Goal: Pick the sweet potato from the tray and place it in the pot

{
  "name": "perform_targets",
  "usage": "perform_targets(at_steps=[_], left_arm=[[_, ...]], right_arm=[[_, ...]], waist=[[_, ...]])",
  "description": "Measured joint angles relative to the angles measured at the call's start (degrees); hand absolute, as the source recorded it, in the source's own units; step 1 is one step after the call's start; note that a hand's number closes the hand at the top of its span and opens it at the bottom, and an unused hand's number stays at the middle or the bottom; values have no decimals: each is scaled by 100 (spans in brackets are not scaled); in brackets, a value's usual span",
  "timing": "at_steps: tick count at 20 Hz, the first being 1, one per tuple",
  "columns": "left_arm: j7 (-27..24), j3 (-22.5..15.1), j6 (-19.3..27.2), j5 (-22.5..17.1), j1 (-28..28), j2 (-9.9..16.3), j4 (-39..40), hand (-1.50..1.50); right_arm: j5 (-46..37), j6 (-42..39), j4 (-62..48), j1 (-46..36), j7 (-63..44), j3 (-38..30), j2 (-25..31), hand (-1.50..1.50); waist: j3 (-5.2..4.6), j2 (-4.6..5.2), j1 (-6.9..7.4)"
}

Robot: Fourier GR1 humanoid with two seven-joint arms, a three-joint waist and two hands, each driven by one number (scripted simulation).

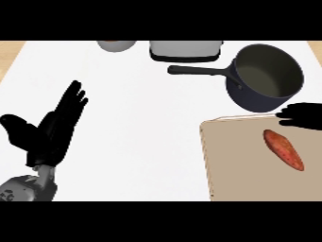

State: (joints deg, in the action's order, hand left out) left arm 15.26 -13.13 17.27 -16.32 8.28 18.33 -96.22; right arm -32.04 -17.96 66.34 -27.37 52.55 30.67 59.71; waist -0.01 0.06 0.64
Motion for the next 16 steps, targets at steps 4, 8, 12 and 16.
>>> perform_targets(at_steps=[4, 8, 12, 16], left_arm=[[29, -11, 35, 158, 0, -142, 30, 0], [54, 125, -100, 210, 57, -178, 110, 0], [95, 224, -175, 276, 107, -272, 144, 0], [140, 268, -205, 395, 98, -379, 127, 0]], right_arm=[[-135, -9, 76, 148, -150, -28, -120, -150], [-418, -99, 245, 233, -480, -91, -333, -150], [-812, -66, 11, 254, -550, -139, -630, -150], [-1232, -61, -94, 228, -633, -143, -971, -150]], waist=[[0, -5, -35], [0, -6, -47], [1, -3, -37], [1, -3, -34]])
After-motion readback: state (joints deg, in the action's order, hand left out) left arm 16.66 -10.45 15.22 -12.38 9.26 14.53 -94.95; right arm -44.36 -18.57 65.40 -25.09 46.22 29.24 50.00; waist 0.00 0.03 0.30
